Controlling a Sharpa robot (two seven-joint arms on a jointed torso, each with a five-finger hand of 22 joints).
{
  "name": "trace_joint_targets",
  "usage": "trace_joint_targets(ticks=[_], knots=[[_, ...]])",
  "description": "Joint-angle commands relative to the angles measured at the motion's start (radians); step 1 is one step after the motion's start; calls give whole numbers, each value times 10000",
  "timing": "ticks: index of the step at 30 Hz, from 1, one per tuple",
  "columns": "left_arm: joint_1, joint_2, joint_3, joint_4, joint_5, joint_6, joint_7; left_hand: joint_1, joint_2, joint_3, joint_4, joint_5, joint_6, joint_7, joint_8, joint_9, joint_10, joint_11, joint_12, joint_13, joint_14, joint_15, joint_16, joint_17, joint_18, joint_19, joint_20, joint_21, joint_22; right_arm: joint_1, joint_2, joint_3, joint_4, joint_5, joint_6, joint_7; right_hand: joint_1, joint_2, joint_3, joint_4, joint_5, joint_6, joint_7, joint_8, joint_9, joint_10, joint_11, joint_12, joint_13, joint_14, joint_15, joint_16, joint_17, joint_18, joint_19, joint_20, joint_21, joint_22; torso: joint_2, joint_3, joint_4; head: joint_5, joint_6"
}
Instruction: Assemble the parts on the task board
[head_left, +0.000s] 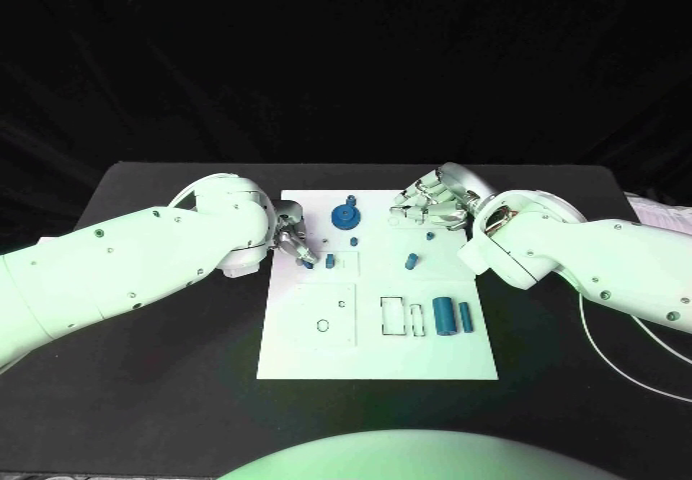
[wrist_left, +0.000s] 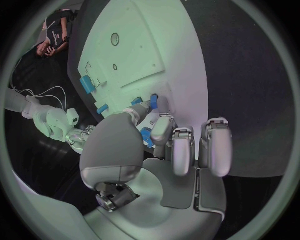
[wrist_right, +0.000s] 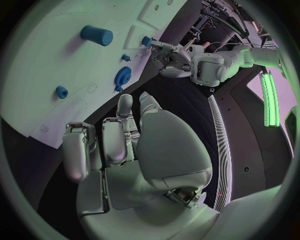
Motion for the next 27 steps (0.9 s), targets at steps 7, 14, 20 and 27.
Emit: trace_joint_targets(ticks=[7, 14, 20, 27], knots=[[-33, 24, -21, -18, 136, 81, -74, -962, 85, -859, 784, -27, 167, -92, 73, 27, 87, -43, 6, 66, 1052, -39, 30, 2635, -96, 661, -35, 86, 2124, -8, -3, -1, 8, -9, 129, 64, 1, 85, -57, 16, 43, -85, 17, -52, 11, -17, -10, -57, -23, 308, 28, -64, -35, 128, -72, -7, -38, 784, 5, 1, -8, -12, -51], [-33, 31, -21, -41, 148, -12, -129, -1016, 151, -1195, 980, -22, 172, -97, 85, 34, 96, -50, 32, 107, 1052, -49, 30, 2635, -103, 677, -47, 108, 2146, -8, -5, -1, 11, -8, 134, 66, 1, 85, -57, 16, 43, -85, 17, -52, 11, -17, -10, -57, -23, 308, 28, -64, -35, 128, -72, -7, -38, 784, 4, 0, -4, -26, -61], [-33, 28, -21, -78, 151, -57, -155, -1041, 183, -1490, 1147, -23, 178, -98, 95, 41, 102, -51, 47, 133, 1052, -55, 30, 2635, -108, 689, -51, 125, 2164, -8, -11, -1, 12, -5, 138, 67, 1, 85, -57, 16, 43, -85, 17, -52, 11, -17, -10, -57, -23, 308, 28, -64, -35, 128, -72, -7, -38, 784, 4, 2, -4, -35, -65], [-33, -18, -16, -107, 148, -253, -163, -1297, 171, -2279, 1595, -53, 204, -75, 121, 53, 99, -35, 37, 140, 1052, -38, 30, 2635, -110, 693, -47, 124, 2176, -8, -16, -1, 8, -1, 150, 68, -4, 84, -65, 20, 65, -88, 17, -53, 14, -19, -10, -70, -31, 306, 28, -76, -48, 133, -84, -7, -52, 765, 1, -4, -8, -51, -55]])
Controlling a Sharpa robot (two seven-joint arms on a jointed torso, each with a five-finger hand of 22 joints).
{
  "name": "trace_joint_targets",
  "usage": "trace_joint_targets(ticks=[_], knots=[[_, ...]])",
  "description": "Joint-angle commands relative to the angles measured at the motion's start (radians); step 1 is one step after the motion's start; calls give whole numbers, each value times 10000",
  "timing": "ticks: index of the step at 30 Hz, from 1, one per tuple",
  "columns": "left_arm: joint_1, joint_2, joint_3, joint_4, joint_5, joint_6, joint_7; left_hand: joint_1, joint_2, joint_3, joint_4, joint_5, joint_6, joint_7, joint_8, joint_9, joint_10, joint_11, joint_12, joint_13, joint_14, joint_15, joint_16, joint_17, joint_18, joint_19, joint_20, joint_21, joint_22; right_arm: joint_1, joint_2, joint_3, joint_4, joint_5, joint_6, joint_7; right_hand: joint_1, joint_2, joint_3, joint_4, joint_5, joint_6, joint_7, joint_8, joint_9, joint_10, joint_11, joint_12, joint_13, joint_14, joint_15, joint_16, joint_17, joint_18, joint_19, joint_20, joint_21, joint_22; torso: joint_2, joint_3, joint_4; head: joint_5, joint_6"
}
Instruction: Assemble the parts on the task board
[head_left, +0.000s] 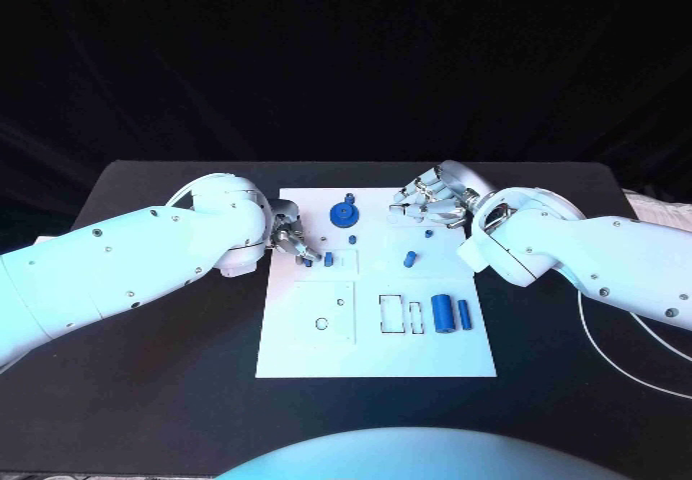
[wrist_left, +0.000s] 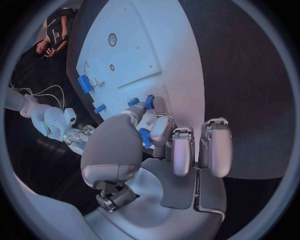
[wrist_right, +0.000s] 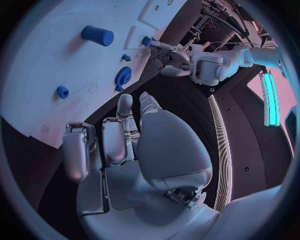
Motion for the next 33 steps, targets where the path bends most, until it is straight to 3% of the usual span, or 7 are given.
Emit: trace_joint_targets(ticks=[1, 13, 19, 22, 24, 27, 33], knots=[[-1, -23, 6, 12, 62, -207, -43, -165, 0, -311, 145, -64, 29, 65, 43, 12, 44, 23, 33, 10, 1053, -38, 30, 2628, -111, 694, -47, 54, 2178, -8, 1, 0, 5, -24, 144, 65, -4, 84, -66, 20, 65, -58, -13, -53, 10, -19, -10, -35, -15, 306, 28, -25, -9, 133, -84, -7, -52, 769, 0, -6, -3, -14, 4], [19, -414, 165, 276, 901, -1935, 535, -137, 372, -2412, 701, -1113, -292, 179, -35, 5, -338, 118, -580, -593, 1053, 2, 30, 2628, 14, 458, -13, -458, 1918, -9, 2, 0, -15, -17, 171, 74, -8, 81, -72, 23, 73, -59, -13, -54, 11, -20, -10, -39, -17, 304, 28, -35, -20, 138, -97, -7, -65, 750, -12, 2, 17, -55, 25], [35, -629, 196, 290, 2102, -3276, 1772, 97, 752, -3359, 721, -1063, -1343, 603, -523, -269, -2192, 478, -3469, -3527, 861, 239, -398, 2054, 495, -590, 177, -2634, 736, -10, -13, 0, -17, -15, 174, 69, -8, 81, -72, 23, 73, -59, -13, -54, 11, -20, -10, -39, -17, 304, 28, -35, -20, 138, -97, -7, -65, 750, -1, -4, 9, -60, 32], [38, -672, 197, 270, 2228, -3500, 2677, 694, 1050, -3462, 718, -999, -2065, 1008, -934, -662, -3244, 881, -4277, -4155, 18, 590, -2129, 106, 993, -1954, 439, -5406, -799, -10, -27, -1, -17, -15, 168, 68, -8, 81, -72, 23, 73, -59, -13, -54, 11, -20, -10, -39, -17, 304, 28, -35, -20, 138, -97, -7, -65, 750, 0, -8, 11, -104, 80], [39, -632, 182, 215, 2202, -3668, 3570, 1567, 1254, -3296, 508, -970, -2427, 1270, -1139, -940, -4095, 1155, -4850, -4549, -1337, 797, -4634, -2394, 1407, -3401, 668, -8234, -2411, -11, -32, -1, -25, -15, 159, 66, -8, 81, -72, 23, 73, -59, -13, -54, 11, -20, -10, -39, -17, 304, 28, -35, -20, 138, -97, -7, -65, 750, 3, -6, 11, -102, 95], [37, -495, 115, 98, 1914, -3776, 4649, 3152, 1361, -2770, -13, -979, -2881, 1594, -1535, -1430, -5109, 1519, -5842, -5328, -3005, 1163, -7510, -4926, 1438, -3987, 913, -9313, -3140, -11, -24, -1, -40, -15, 132, 75, -11, 80, -77, 24, 82, -62, -12, -55, 12, -26, -10, -56, -30, 302, 28, -48, -36, 141, -107, -7, -75, 737, 2, -10, 11, -84, 156], [-16, 63, -55, -391, 709, -4330, 6313, 5101, 752, -1232, -672, -1017, -2829, 1663, -2699, -3105, -5055, 1640, -7828, -7723, -3097, 1287, -9094, -6279, 1535, -3872, 1113, -10539, -4275, -12, 10, -1, -67, 0, 51, 145, 47, 126, -61, 7, 138, -67, -11, -56, 25, -150, -12, -335, -224, 254, 27, -230, -256, 183, -222, -8, -190, 580, 25, -37, -12, -136, 223]])
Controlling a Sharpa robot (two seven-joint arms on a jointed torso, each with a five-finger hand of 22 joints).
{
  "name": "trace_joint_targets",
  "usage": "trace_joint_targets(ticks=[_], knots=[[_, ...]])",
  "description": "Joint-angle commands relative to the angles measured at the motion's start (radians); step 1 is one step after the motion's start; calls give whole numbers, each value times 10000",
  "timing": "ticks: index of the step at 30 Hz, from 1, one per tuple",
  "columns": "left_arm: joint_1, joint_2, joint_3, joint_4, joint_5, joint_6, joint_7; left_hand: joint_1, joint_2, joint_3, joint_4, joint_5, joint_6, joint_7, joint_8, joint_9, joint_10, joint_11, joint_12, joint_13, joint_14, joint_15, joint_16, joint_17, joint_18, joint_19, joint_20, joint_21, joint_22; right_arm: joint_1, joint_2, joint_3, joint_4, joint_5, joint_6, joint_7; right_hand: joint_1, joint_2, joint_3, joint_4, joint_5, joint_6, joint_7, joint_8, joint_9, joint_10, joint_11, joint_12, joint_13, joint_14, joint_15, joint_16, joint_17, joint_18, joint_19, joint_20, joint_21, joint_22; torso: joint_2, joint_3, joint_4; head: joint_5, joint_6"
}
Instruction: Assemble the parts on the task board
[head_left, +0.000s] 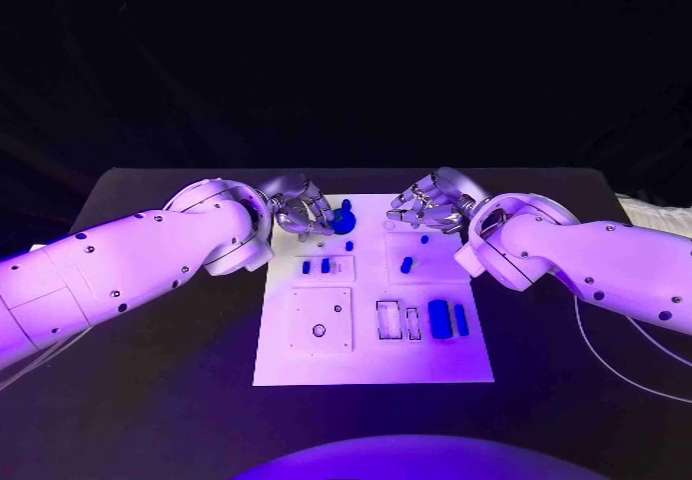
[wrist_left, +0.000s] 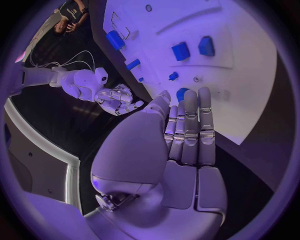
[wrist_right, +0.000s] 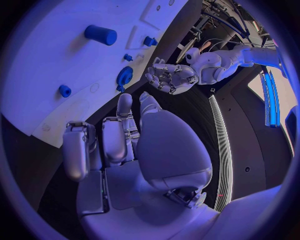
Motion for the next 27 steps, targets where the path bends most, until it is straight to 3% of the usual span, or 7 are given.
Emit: trace_joint_targets(ticks=[1, 6, 8, 9, 13, 20, 27], knots=[[-42, 252, -38, -263, -1122, -810, 2083, 273, -239, 369, -133, -42, 150, -126, -317, -454, 186, 5, -406, -593, 206, -38, -241, -282, 204, 189, -43, -121, -162, -10, 22, -1, -4, -13, 12, 141, 61, 133, -31, -26, 45, -69, -11, -57, 18, -110, -2, -102, -63, 241, 28, -147, -140, 190, -109, 6, -98, 548, 21, -20, -14, -26, 42], [-99, 654, -80, -740, -2276, -578, 2040, -77, -678, 621, -123, -96, 526, -286, -871, -1191, 345, -14, -1017, -1530, 1735, -191, 611, -51, 189, 1332, -124, 262, -119, -11, 44, -1, -12, 7, -25, 174, 99, 154, -33, -33, 56, -83, -5, -64, 28, -139, 2, -191, -129, 210, 30, -268, -271, 213, -172, 7, -171, 456, 33, -22, -31, -17, 91], [-111, 786, -88, -891, -2690, -413, 1936, -251, -773, 617, -83, -92, 848, -295, -922, -1345, 495, -79, -1096, -1749, 2743, -259, 2689, 1792, 153, 2008, -202, 805, 159, -12, 51, -1, -11, 10, -34, 180, 105, 156, -34, -34, 57, -85, -4, -65, 30, -142, 2, -206, -141, 204, 30, -292, -297, 216, -180, 7, -180, 444, 35, -16, -22, -33, 90], [-115, 847, -90, -953, -2851, -324, 1883, -318, -808, 621, -69, -96, 1045, -273, -938, -1419, 549, -101, -1147, -1863, 3017, -272, 3448, 2484, 41, 2413, -236, 1571, 633, -12, 54, -1, -11, 11, -38, 183, 105, 156, -34, -34, 57, -85, -4, -65, 30, -142, 2, -206, -141, 204, 30, -292, -297, 216, -180, 7, -180, 444, 43, -19, -23, -33, 101], [-139, 1078, -98, -1143, -3422, 6, 1698, -442, -877, 702, -81, -101, 1555, -339, -1115, -1730, 889, -175, -1288, -2256, 3579, -337, 5458, 4363, -380, 3458, -322, 4259, 2376, -12, 67, 0, -7, 14, -53, 191, 108, 157, -35, -34, 58, -86, -4, -65, 31, -145, 3, -216, -149, 203, 30, -297, -301, 218, -186, 7, -187, 435, 40, -22, -19, -46, 82], [-162, 1271, -102, -1228, -3898, 738, 1455, -588, -952, 805, -74, -105, 2071, -414, -1238, -1943, 1442, -268, -1469, -2589, 3589, -434, 5506, 4066, -604, 3880, -406, 5685, 3349, -12, 86, 0, -6, 15, -78, 199, 110, 159, -36, -33, 60, -87, -3, -66, 32, -147, 4, -226, -157, 200, 31, -309, -313, 220, -190, 7, -194, 427, 32, -18, -34, -52, 68], [-167, 1321, -104, -1205, -4055, 1108, 1358, -651, -996, 841, -78, -107, 2215, -435, -1352, -2048, 1726, -311, -1597, -2720, 3576, -472, 5519, 3887, -683, 3998, -442, 6178, 3696, -12, 81, 0, -1, 16, -100, 198, 110, 159, -36, -33, 60, -87, -3, -66, 32, -147, 4, -226, -157, 200, 31, -309, -313, 220, -190, 7, -194, 427, 18, -15, -6, -92, 41]])
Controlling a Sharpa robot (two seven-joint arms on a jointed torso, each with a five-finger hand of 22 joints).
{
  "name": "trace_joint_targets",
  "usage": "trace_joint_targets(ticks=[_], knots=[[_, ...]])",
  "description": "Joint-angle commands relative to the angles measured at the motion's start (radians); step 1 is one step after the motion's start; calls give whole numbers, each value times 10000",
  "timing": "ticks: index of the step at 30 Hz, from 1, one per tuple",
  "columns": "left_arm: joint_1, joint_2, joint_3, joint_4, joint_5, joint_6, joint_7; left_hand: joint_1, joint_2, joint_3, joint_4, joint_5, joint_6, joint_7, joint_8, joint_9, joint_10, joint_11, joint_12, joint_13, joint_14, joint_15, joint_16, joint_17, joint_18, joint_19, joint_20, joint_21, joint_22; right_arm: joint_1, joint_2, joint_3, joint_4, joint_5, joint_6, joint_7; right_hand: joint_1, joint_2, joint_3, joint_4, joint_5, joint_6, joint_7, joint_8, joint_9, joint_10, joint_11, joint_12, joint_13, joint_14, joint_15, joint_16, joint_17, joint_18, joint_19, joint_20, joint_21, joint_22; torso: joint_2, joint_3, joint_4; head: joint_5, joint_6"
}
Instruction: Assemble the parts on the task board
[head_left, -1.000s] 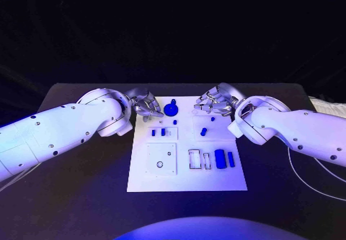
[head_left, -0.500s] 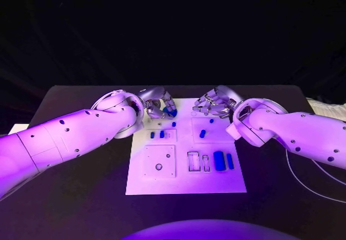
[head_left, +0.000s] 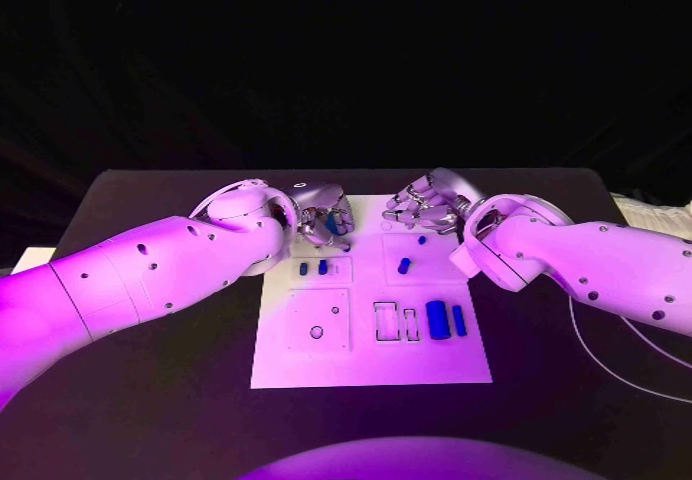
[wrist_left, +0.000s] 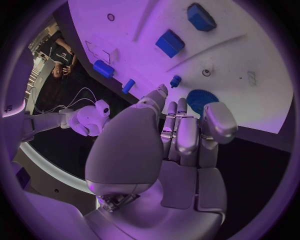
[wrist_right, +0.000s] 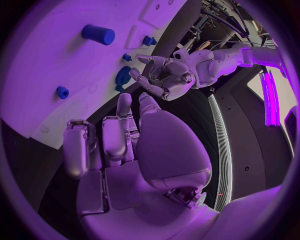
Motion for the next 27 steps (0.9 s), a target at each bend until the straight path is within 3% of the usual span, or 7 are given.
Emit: trace_joint_targets(ticks=[1, 18, 27], knots=[[-4, 46, 3, 12, -454, 649, -128, -105, 18, 78, 11, -49, 109, 7, -87, -32, 126, 4, -52, -34, 346, -58, -41, -49, -218, 101, -6, 148, 105, -8, 9, 0, 14, -26, -35, 113, 21, 70, -36, -33, 60, -87, -3, -66, 13, -66, -13, -56, -9, 200, 31, -46, -8, 63, -90, 10, -36, 426, -9, 1, 23, -23, -12], [-132, 324, 1, -293, -638, 389, -320, 89, 148, 460, -141, -54, 413, -15, -217, -165, 644, -74, -207, -154, 326, -125, 68, -232, -315, 211, -67, 748, 543, -8, 25, 0, 30, -26, -52, 121, 27, 76, -37, -31, 69, -90, -1, -68, 16, -69, -12, -81, -30, 198, 31, -60, -19, 66, -97, 10, -46, 414, 4, -5, 7, -65, -44], [-192, 457, 2, -459, -706, 561, -453, 170, 170, 742, -257, -70, 555, -32, -268, -218, 826, -105, -288, -194, 309, -145, 121, -302, -328, 210, -88, 839, 633, -8, 30, 1, 40, -26, -37, 118, 27, 76, -37, -31, 69, -90, -1, -68, 16, -69, -12, -81, -30, 198, 31, -60, -19, 66, -97, 10, -46, 414, -8, 2, 15, -91, -85]])
